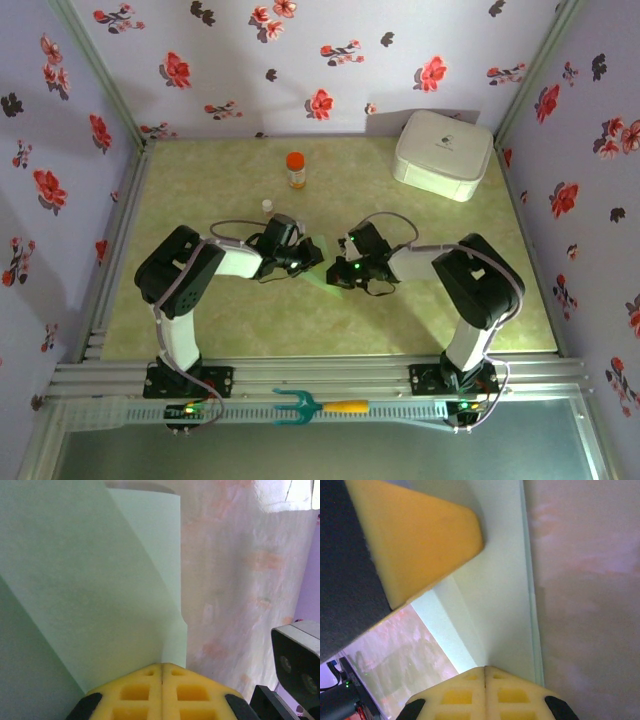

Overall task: Fold a paper plane with a square sheet of paper (pick it up from the middle)
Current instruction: Fourth fold the wing at the center of the table.

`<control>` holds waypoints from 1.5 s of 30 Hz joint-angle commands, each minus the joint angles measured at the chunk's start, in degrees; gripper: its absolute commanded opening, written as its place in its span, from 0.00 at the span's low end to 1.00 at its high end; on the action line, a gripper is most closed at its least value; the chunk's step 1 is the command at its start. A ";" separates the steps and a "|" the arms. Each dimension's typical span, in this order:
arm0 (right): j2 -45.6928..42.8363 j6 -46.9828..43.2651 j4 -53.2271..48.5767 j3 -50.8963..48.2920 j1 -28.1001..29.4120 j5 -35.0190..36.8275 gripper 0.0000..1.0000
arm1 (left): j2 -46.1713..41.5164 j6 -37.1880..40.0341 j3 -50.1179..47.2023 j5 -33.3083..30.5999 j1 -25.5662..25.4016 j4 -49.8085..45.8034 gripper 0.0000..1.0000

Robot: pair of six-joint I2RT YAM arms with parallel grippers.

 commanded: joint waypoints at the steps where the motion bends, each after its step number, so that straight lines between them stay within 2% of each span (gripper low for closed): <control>1: -3.15 -0.19 -6.14 -0.22 -0.08 0.54 0.05 | 1.79 1.09 -0.99 -1.82 0.43 -2.84 0.06; 7: -7.04 -3.05 -10.46 2.60 0.34 0.05 0.05 | 1.75 1.11 -0.99 -1.77 0.41 -3.08 0.06; 13: -2.82 -3.30 -9.70 4.44 2.51 -1.65 0.05 | 1.92 1.11 -0.67 -1.71 0.43 -2.97 0.06; 16: -1.12 -3.59 -11.42 5.22 3.05 1.54 0.06 | 1.81 1.12 -0.90 -1.76 0.43 -2.93 0.06; 19: -0.34 -2.94 -9.96 3.90 1.83 2.18 0.05 | 1.76 1.06 -0.86 -1.70 0.38 -2.84 0.06; 27: -0.75 -0.33 -2.92 0.05 0.45 -2.26 0.06 | 2.01 1.11 -0.89 -1.73 0.43 -2.76 0.06; 40: -2.48 0.95 -0.24 -6.13 -1.18 -1.56 0.07 | 1.80 1.03 -1.10 -1.69 0.48 -2.49 0.06; 45: -4.37 0.18 -2.26 -4.30 -1.31 -1.14 0.08 | 1.93 0.95 -1.16 -1.73 0.52 -2.64 0.06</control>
